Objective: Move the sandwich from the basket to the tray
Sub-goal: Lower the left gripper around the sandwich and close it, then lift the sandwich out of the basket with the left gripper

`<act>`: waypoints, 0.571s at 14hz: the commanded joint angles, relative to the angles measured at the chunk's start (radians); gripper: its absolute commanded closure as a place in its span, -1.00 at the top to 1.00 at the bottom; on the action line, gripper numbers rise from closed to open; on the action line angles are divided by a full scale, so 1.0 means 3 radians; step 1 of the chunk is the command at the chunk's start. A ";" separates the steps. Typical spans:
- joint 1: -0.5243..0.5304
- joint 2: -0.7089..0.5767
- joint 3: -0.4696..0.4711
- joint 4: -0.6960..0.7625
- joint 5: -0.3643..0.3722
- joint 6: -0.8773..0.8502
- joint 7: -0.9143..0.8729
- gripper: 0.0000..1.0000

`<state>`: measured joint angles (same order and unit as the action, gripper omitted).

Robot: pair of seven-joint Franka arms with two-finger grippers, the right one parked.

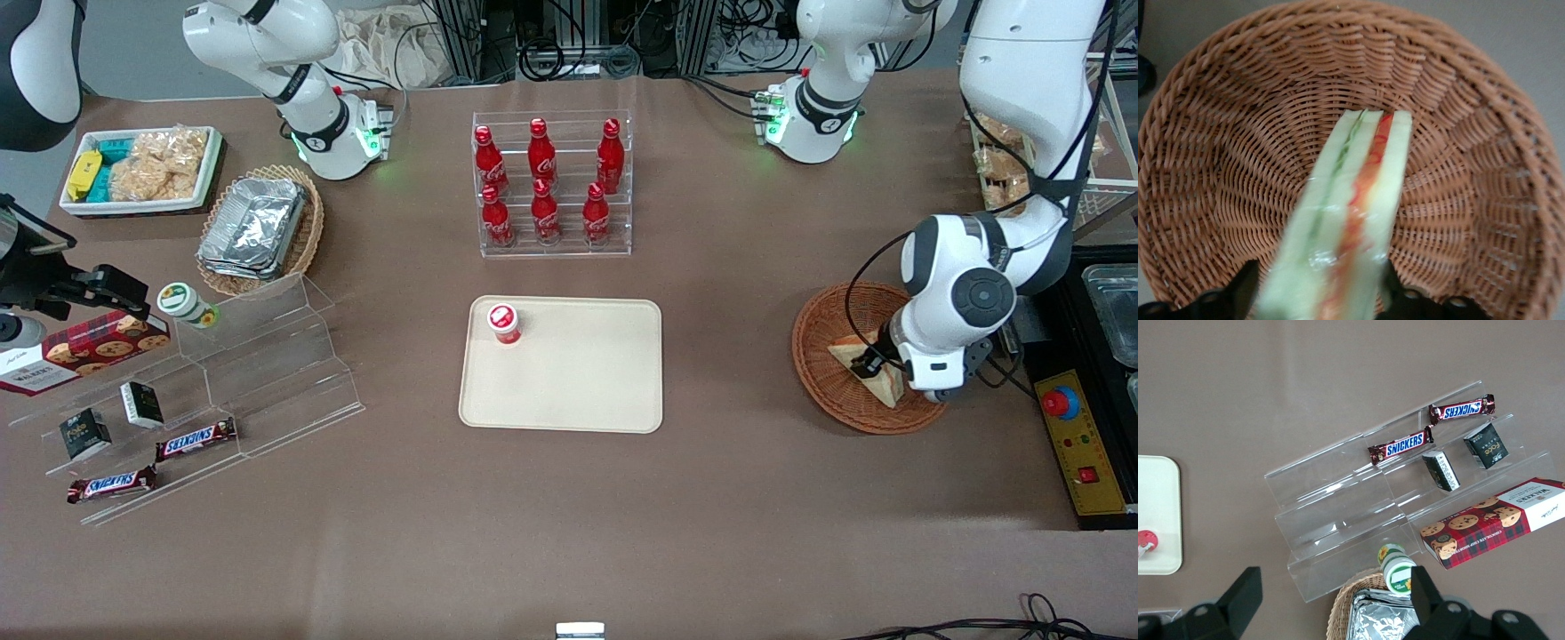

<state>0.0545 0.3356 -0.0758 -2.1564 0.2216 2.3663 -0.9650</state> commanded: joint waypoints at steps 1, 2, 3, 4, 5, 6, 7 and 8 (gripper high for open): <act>-0.0013 -0.0039 -0.0054 0.0050 0.0115 -0.0237 -0.0015 -1.00; -0.0008 -0.0060 -0.0054 0.0166 0.0120 -0.0360 0.0066 -1.00; -0.0003 -0.0111 -0.0059 0.0289 0.0085 -0.0548 0.0209 -1.00; 0.0002 -0.0152 -0.0064 0.0442 0.0054 -0.0798 0.0322 -1.00; 0.0002 -0.0177 -0.0090 0.0616 -0.0047 -0.1039 0.0424 -1.00; 0.0013 -0.0233 -0.0166 0.0769 -0.0246 -0.1228 0.0627 -1.00; 0.0013 -0.0300 -0.0212 0.0918 -0.0465 -0.1402 0.0842 -1.00; 0.0008 -0.0336 -0.0268 0.1066 -0.0564 -0.1607 0.0981 -1.00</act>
<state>0.0561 0.2713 -0.1234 -1.9147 0.1161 1.9950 -0.7566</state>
